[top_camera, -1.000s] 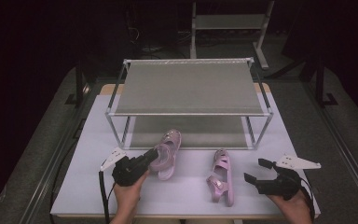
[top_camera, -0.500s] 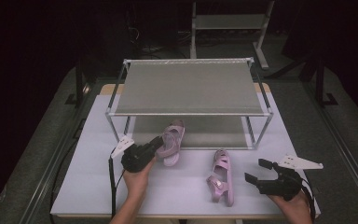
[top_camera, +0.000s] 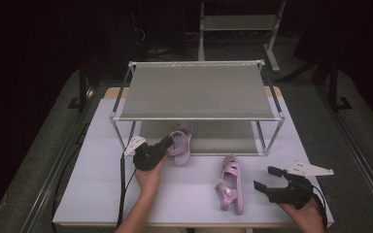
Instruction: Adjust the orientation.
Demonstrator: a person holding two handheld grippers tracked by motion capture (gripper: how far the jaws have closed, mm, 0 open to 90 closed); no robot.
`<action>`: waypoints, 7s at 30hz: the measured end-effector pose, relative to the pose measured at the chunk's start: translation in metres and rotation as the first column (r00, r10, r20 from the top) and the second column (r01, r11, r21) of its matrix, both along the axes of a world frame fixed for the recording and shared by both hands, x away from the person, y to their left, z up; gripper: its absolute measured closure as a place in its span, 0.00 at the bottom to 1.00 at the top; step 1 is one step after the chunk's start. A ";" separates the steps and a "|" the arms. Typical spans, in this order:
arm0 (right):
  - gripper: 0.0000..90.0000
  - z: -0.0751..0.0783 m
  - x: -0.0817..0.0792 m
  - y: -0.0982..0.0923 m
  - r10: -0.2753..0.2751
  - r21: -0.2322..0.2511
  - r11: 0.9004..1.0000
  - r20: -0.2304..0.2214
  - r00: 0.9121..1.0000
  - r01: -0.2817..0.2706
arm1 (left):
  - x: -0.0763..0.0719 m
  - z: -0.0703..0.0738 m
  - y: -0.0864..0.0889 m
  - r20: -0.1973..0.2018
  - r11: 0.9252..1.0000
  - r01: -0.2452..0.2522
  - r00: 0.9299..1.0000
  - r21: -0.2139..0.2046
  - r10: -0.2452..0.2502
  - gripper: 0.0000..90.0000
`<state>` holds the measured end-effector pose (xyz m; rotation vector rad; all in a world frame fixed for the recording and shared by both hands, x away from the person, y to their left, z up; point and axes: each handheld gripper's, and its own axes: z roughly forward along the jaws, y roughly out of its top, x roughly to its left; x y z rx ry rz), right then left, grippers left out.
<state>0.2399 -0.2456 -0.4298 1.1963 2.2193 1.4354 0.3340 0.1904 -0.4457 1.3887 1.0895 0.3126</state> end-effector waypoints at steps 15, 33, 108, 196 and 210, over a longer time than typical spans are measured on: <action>0.19 0.000 0.000 0.001 0.007 0.002 1.000 -0.001 1.000 -0.007 | 0.012 0.003 -0.007 0.015 1.000 -0.010 1.000 -0.001 0.010 0.93; 0.19 -0.002 0.002 0.000 0.013 0.012 1.000 -0.005 1.000 -0.013 | 0.034 -0.007 -0.019 0.001 0.998 -0.064 0.998 0.017 0.064 0.93; 0.74 0.017 -0.011 0.041 0.206 0.002 0.978 0.025 0.978 -0.207 | -0.031 0.022 0.004 0.006 0.986 0.121 0.992 0.112 -0.122 0.61; 0.55 0.015 -0.020 -0.014 -0.002 0.107 0.994 -0.063 0.998 0.008 | -0.079 0.033 0.054 0.117 0.971 0.178 0.973 0.158 -0.197 0.49; 0.65 0.004 -0.032 0.020 -0.029 0.002 1.000 -0.119 0.992 0.029 | -0.081 0.035 0.056 0.126 0.972 0.167 0.974 0.163 -0.188 0.47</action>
